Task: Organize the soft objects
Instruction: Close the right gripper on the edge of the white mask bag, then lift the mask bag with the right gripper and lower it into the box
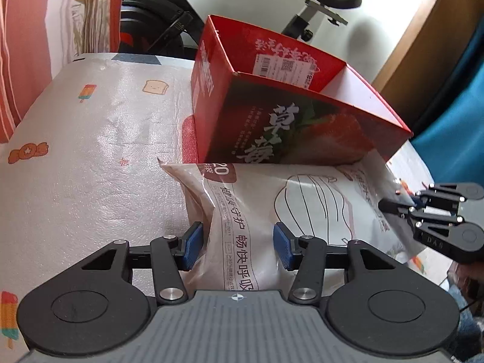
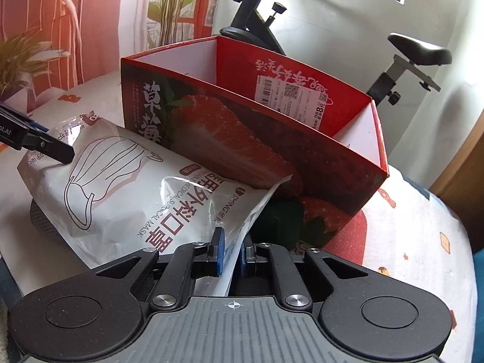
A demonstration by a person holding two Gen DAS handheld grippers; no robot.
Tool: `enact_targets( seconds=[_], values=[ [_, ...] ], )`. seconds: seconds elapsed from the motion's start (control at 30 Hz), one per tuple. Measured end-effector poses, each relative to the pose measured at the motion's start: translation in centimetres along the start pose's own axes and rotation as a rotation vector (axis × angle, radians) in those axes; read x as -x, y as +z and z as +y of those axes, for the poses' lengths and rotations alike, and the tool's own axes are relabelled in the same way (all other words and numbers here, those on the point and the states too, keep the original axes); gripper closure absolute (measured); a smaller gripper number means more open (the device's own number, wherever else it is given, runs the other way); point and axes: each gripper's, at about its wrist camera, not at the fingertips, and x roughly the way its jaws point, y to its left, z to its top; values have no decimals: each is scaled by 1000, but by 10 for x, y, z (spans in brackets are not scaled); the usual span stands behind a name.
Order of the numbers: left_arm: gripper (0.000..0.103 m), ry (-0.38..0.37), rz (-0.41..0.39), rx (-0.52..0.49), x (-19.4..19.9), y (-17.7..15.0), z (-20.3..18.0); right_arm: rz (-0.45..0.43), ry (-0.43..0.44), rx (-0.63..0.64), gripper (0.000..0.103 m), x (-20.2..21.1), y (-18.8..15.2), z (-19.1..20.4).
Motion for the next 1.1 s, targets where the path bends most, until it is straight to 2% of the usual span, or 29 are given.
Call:
enact_targets(
  seconds=[0.1,0.47,0.77,1.1],
  values=[
    [50,-10,26,-11,0,-2,2,0,-8,50,93,3,1,4],
    [50,-13,81,76,-2,-8,7,-41,-70,240,93,16,-5,28],
    [51,-21,-39,65,36,-5,-8,-140,-115,233,93,41,-1,26],
    [51,-16,-163,68,73,12,-21,-288,-183,263,93,73,17,26]
  ],
)
